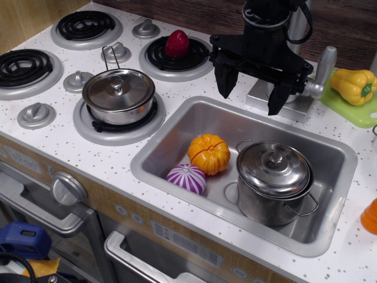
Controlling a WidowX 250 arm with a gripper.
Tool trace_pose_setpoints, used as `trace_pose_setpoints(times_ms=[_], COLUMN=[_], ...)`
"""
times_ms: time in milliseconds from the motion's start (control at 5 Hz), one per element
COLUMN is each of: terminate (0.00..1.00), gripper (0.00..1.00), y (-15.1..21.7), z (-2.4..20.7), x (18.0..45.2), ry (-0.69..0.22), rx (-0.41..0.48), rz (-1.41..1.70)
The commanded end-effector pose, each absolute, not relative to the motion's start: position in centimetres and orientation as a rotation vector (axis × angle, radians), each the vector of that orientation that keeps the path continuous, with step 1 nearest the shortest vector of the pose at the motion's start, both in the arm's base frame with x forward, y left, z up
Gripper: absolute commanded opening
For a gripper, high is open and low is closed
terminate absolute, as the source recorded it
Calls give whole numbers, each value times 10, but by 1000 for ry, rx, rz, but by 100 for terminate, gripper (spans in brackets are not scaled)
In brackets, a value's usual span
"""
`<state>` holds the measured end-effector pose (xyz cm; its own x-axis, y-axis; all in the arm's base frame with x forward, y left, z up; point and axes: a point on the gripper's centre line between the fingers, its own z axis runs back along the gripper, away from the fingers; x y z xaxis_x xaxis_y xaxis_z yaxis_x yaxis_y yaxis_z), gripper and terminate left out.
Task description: Turn faucet front to left
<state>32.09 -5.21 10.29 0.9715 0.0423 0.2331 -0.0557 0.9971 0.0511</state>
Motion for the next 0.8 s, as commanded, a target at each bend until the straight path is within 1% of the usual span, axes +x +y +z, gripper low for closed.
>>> trace_pose_setpoints(times_ms=[0,200,400,600], terminate=[0,0,0,0], gripper=[100,100,100,100], y=[-52,-73,-90,-99], z=[103,106,105,106], x=[321,322,330,338], ry=[-234,-278,-319,-349], rx=[57,74,83,56], rz=[49,42,12,-12])
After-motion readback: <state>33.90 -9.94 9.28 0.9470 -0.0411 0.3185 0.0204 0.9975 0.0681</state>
